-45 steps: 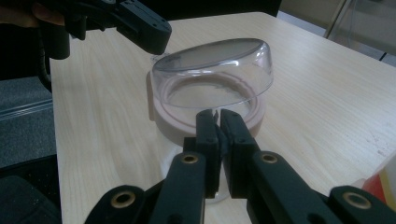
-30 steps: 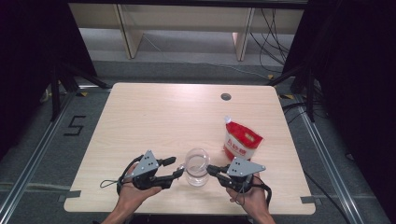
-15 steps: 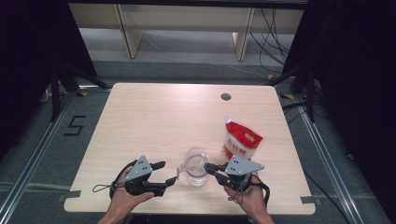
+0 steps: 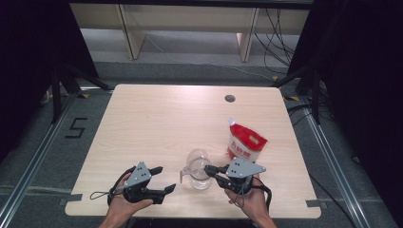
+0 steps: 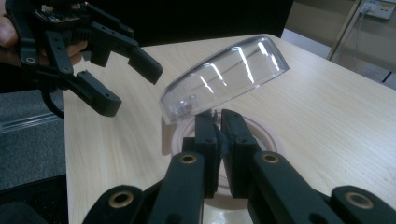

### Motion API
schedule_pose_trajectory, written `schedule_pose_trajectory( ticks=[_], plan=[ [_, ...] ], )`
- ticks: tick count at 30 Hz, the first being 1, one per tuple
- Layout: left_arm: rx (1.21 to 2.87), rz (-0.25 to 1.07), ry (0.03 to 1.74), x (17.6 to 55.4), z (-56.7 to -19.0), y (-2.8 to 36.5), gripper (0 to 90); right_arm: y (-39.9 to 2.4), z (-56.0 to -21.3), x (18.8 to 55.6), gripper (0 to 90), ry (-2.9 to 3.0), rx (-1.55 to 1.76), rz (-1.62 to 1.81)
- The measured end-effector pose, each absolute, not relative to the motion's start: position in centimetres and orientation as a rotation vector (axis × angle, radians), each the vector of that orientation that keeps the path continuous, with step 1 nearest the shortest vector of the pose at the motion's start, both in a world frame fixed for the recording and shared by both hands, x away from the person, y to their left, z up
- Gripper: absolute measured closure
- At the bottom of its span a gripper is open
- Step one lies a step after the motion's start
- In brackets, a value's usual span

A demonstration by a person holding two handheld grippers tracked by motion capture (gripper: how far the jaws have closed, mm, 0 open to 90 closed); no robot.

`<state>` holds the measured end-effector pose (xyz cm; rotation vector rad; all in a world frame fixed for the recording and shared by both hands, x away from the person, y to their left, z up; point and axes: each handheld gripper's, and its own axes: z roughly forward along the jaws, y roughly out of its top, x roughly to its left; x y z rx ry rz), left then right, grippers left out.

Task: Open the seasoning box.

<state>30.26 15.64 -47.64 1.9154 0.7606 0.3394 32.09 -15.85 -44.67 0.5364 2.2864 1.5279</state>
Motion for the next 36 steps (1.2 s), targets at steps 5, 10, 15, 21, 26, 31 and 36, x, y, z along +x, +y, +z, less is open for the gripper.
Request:
schedule_pose_trajectory(
  ticks=[5,10,15,21,26,31,36],
  plan=[
    [1.929,0.354,0.753,30.2,-47.8,16.0,22.2,-15.7,-44.5,32.2,85.5,2.292,0.516,1.526],
    [1.929,0.347,0.748,30.1,-48.1,16.1,22.2,-15.4,-44.4,32.1,85.3,2.274,0.516,1.535],
    [1.945,0.349,0.745,29.9,-48.3,16.3,22.1,-15.1,-44.3,32.0,85.3,2.291,0.498,1.537],
    [1.954,0.35,0.75,29.8,-48.6,16.4,22.1,-14.7,-44.2,31.9,85.0,2.279,0.505,1.559],
    [1.938,0.338,0.781,29.8,-48.8,16.6,22.1,-14.5,-44.1,31.8,84.8,2.293,0.482,1.551],
    [1.955,0.362,0.774,30.0,-48.8,16.7,22.4,-14.1,-44.1,31.8,84.2,2.279,0.462,1.556],
    [1.941,0.357,0.789,30.0,-48.9,16.8,22.4,-13.7,-44.1,31.6,83.8,2.295,0.481,1.563]
  ],
)
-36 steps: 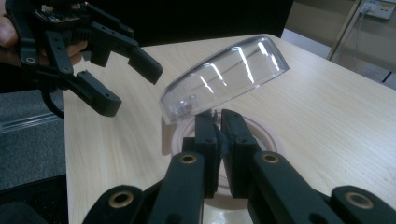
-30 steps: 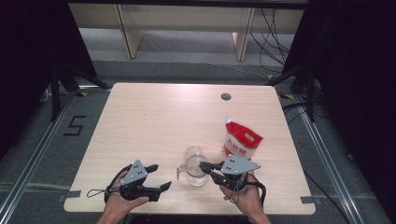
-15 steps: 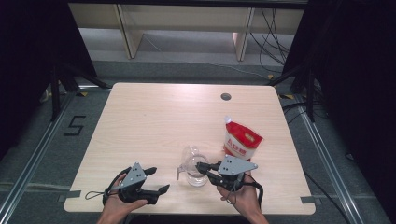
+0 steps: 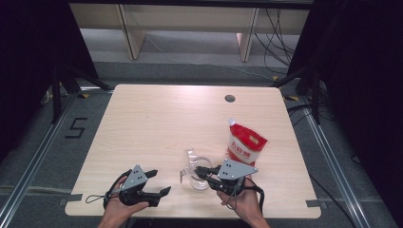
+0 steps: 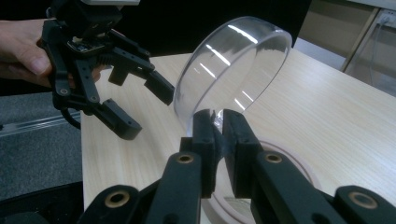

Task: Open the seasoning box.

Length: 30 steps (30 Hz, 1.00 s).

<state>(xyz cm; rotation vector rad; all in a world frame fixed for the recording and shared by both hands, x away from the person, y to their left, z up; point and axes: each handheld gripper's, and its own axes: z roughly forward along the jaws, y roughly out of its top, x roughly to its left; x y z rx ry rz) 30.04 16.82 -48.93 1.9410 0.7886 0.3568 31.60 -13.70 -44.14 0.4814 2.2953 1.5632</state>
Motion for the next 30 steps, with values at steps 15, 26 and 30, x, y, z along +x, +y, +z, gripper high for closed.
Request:
schedule_pose_trajectory(
  ticks=[15,26,30],
  plan=[
    [1.932,0.336,0.806,29.9,-49.1,16.7,22.5,-12.8,-44.3,31.4,81.5,2.33,0.433,1.571],
    [1.922,0.338,0.823,29.9,-49.0,16.8,22.4,-14.7,-43.9,31.5,69.0,2.269,0.487,1.58],
    [1.917,0.334,0.824,30.0,-49.0,16.9,21.7,-16.2,-43.8,31.3,60.7,2.238,0.513,1.55]
  ],
)
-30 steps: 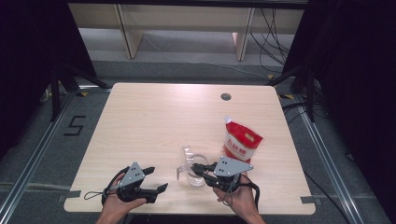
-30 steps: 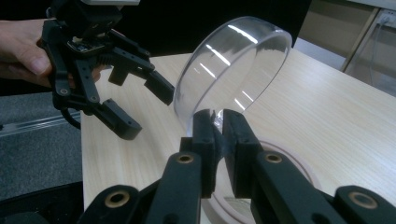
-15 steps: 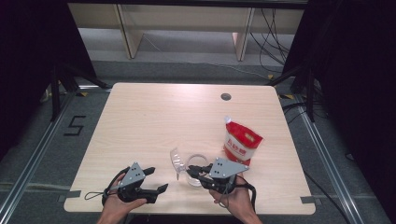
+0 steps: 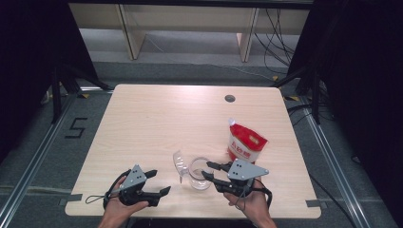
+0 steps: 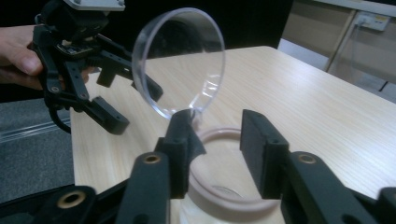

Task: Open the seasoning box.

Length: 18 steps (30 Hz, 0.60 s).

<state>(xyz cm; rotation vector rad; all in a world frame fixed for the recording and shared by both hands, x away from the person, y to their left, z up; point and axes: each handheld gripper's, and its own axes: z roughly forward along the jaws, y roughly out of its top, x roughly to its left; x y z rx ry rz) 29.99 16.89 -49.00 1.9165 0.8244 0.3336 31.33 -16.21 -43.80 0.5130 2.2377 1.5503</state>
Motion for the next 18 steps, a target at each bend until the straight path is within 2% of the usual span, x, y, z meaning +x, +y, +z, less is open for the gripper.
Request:
schedule_pose_trajectory(
  ticks=[4,18],
  plan=[
    [1.905,0.326,0.828,30.0,-49.0,16.9,21.4,-17.8,-44.0,31.0,56.0,2.22,0.566,1.549],
    [1.918,0.343,0.801,30.1,-48.8,17.0,20.8,-22.1,-45.0,30.0,50.2,2.169,0.701,1.502]
  ],
)
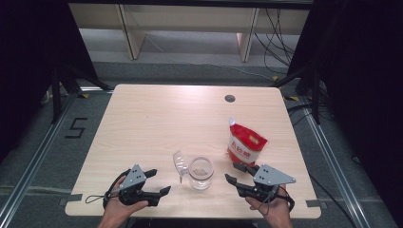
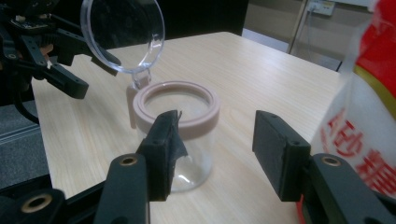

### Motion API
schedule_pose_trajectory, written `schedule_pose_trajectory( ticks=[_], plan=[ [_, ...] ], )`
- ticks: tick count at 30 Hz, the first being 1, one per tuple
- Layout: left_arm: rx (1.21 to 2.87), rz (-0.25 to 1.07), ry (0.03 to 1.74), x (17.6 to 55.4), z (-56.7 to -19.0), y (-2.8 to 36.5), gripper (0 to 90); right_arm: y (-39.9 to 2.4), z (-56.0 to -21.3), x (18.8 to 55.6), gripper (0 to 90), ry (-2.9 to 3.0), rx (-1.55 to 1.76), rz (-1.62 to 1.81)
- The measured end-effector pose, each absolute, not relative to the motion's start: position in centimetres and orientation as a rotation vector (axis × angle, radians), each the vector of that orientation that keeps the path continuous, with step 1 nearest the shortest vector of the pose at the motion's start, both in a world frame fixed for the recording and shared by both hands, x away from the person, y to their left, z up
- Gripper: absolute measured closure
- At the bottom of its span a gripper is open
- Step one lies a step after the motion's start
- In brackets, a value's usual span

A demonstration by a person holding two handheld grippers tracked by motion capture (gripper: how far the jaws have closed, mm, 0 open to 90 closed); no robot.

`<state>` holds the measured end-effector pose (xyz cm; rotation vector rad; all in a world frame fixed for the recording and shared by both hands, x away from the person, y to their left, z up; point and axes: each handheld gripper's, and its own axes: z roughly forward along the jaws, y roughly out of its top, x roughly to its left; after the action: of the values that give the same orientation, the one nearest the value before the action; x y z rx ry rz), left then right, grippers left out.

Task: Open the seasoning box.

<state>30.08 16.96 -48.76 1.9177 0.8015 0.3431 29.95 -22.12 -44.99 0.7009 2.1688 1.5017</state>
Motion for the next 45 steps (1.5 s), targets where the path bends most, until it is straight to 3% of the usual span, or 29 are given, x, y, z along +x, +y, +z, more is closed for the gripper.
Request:
schedule_pose_trajectory(
  ticks=[29,36,45],
  plan=[
    [1.896,0.315,0.811,30.1,-48.8,16.4,20.1,-27.8,-46.0,29.6,43.8,2.03,0.88,1.433],
    [1.889,0.313,0.822,30.2,-48.7,16.4,15.8,-28.5,-46.6,30.1,35.2,2.042,0.907,1.41],
    [1.91,0.318,0.78,30.1,-48.5,16.5,16.6,-28.8,-47.2,30.6,30.1,2.033,0.932,1.396]
  ],
)
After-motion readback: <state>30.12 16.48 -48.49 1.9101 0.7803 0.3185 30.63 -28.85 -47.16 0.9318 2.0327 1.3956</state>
